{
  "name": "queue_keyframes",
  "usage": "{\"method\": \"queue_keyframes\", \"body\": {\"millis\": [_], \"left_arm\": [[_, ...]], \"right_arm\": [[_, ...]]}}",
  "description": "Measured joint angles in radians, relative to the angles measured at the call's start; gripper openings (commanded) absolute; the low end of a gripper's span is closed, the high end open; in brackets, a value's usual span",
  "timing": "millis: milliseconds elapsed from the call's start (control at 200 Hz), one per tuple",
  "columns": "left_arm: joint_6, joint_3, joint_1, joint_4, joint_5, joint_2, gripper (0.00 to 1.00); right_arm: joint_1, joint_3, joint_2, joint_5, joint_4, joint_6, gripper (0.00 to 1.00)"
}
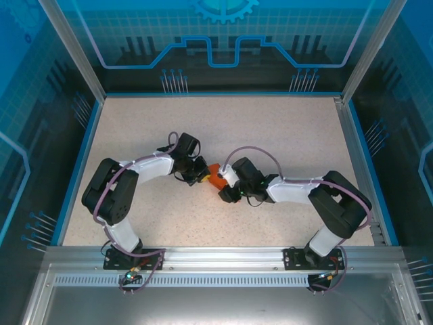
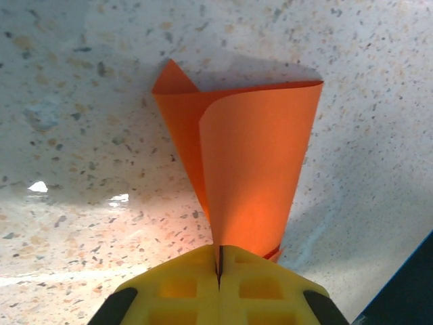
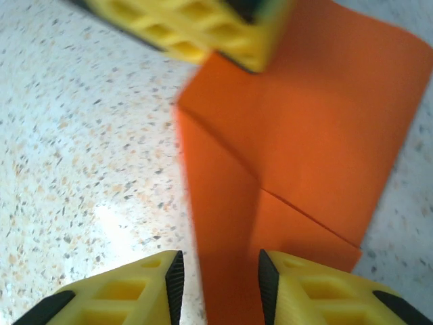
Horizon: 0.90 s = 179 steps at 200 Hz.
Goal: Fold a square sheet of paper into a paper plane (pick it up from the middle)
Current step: Fold the wing for the fifth time at the center of the table.
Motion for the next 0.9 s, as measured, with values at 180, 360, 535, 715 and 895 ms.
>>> {"method": "queue_keyframes", "body": {"millis": [180,360,535,715,895], "left_arm": [[0.019,0.007,0.001,-0.007,0.013,0.0,0.0],[0.023,0.007,0.002,-0.018,0.014,0.0,0.0],[0.023,0.007,0.003,-0.018,0.014,0.0,0.0],[0.026,0.01,0.005,-0.021,0.014,0.0,0.0],[0.026,0.011,0.006,-0.026,0.014,0.0,0.0]], "right_arm": [[0.071,-0.023,0.006,0.138,0.035,-0.197,0.35],[0.073,-0.038,0.02,0.233,0.095,-0.317,0.3],[0.088,-0.045,0.026,0.297,0.15,-0.381,0.28],[0.104,-0.045,0.041,0.333,0.179,-0.416,0.18],[0.104,-0.045,0.045,0.353,0.19,-0.423,0.13]]}}
